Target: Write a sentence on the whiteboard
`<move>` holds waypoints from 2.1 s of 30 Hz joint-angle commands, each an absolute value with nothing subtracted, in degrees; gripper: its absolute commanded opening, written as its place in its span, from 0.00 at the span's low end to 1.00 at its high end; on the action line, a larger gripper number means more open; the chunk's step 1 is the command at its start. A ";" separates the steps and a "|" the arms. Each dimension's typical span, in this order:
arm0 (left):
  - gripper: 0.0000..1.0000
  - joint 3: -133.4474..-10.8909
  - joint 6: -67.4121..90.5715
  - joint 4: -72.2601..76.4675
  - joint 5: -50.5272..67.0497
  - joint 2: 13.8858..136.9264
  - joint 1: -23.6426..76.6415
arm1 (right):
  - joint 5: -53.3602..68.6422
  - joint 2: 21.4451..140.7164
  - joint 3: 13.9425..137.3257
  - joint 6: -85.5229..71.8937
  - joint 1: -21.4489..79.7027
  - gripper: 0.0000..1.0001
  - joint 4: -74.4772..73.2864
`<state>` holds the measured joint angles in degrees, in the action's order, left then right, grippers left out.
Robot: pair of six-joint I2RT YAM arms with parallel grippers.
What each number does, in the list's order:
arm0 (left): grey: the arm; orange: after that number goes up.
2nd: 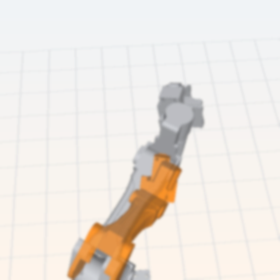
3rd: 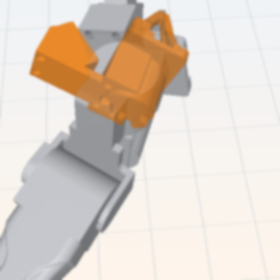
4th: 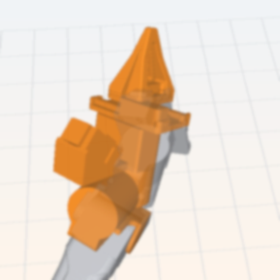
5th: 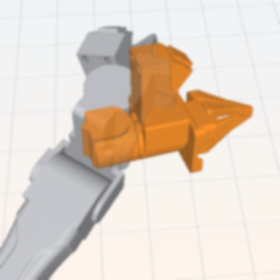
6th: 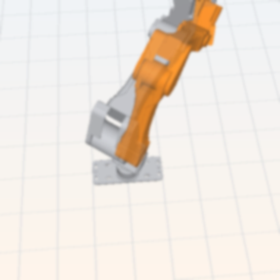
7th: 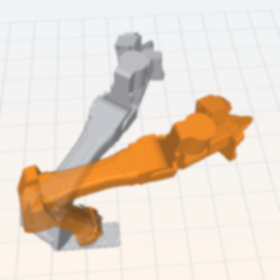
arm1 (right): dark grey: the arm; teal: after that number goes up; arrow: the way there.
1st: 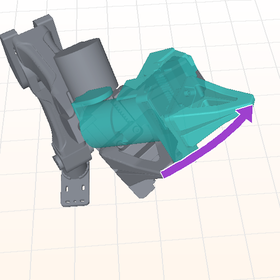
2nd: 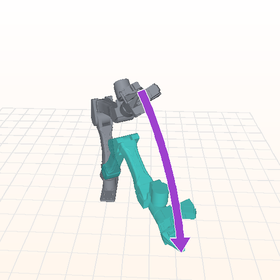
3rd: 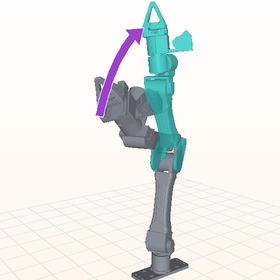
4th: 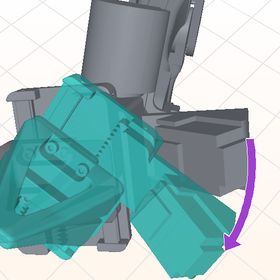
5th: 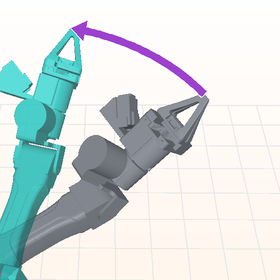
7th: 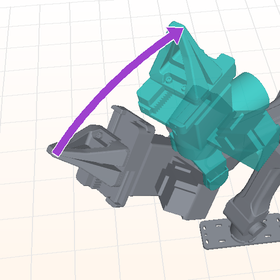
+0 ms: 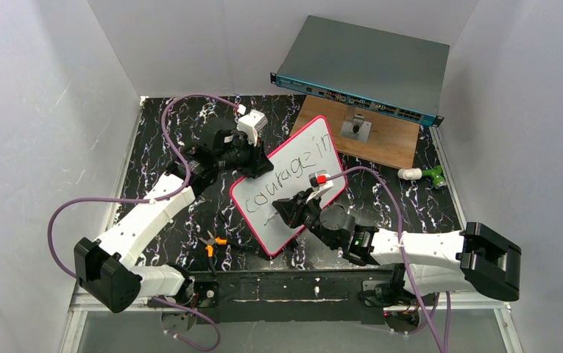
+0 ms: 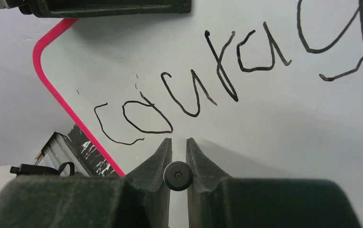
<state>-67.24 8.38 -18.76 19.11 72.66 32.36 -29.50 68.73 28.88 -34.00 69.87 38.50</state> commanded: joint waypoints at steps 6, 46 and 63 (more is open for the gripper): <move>0.00 -68.65 6.23 -20.13 16.70 73.42 32.26 | -22.41 71.15 31.64 -31.74 69.08 0.01 41.66; 0.00 -69.92 6.14 -20.48 17.05 74.79 32.30 | -26.88 69.54 34.24 -25.19 69.13 0.01 42.42; 0.00 -70.16 6.11 -20.46 16.87 74.73 32.26 | -23.12 72.78 30.38 -31.66 69.92 0.01 38.42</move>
